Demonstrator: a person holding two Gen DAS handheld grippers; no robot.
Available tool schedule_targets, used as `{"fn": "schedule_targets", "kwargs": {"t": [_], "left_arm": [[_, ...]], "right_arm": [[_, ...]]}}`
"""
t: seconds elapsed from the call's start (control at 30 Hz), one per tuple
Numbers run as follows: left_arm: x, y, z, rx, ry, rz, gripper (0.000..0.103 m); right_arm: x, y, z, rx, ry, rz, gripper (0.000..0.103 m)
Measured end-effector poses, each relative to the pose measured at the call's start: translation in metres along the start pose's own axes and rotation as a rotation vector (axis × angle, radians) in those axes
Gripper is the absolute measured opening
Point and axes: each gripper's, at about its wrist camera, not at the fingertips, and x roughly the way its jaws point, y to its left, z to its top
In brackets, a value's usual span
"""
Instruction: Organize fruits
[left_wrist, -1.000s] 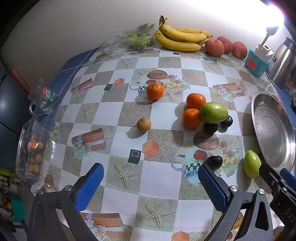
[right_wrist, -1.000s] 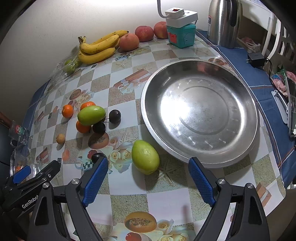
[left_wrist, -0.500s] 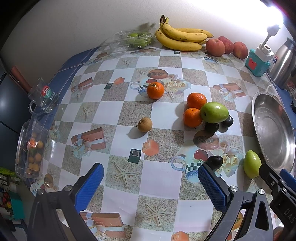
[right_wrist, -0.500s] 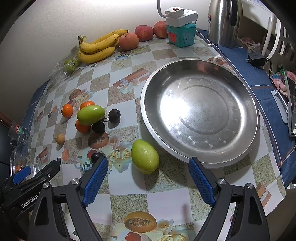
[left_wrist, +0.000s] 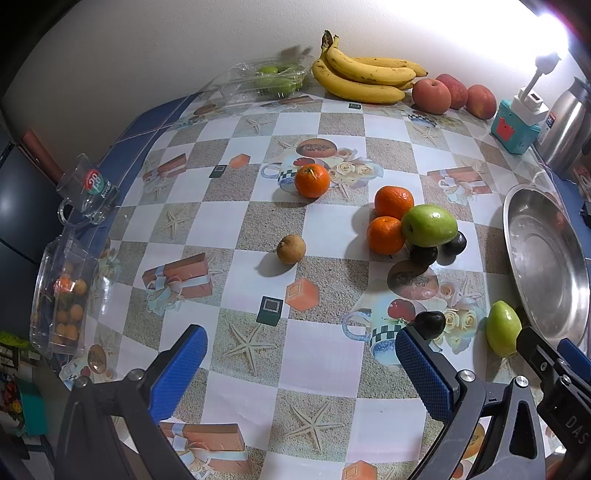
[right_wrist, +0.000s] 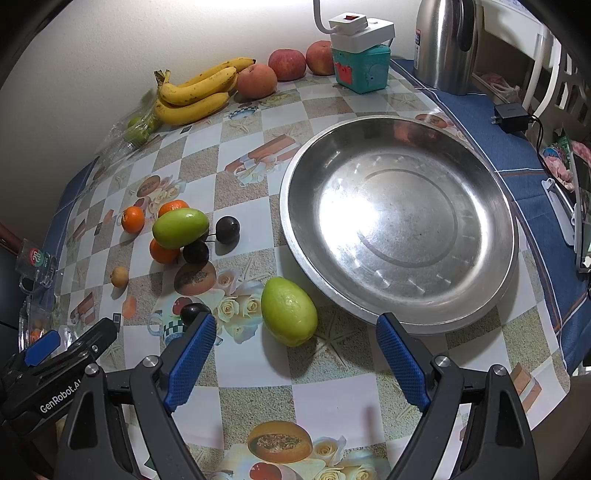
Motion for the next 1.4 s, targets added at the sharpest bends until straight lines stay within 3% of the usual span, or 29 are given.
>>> {"fn": "schedule_targets", "kwargs": {"t": [1.4], "left_arm": [[0.0, 0.0009, 0.0013, -0.017, 0.0, -0.01, 0.103]], "right_arm": [[0.006, -0.0011, -0.001, 0.016, 0.016, -0.011, 0.089]]}}
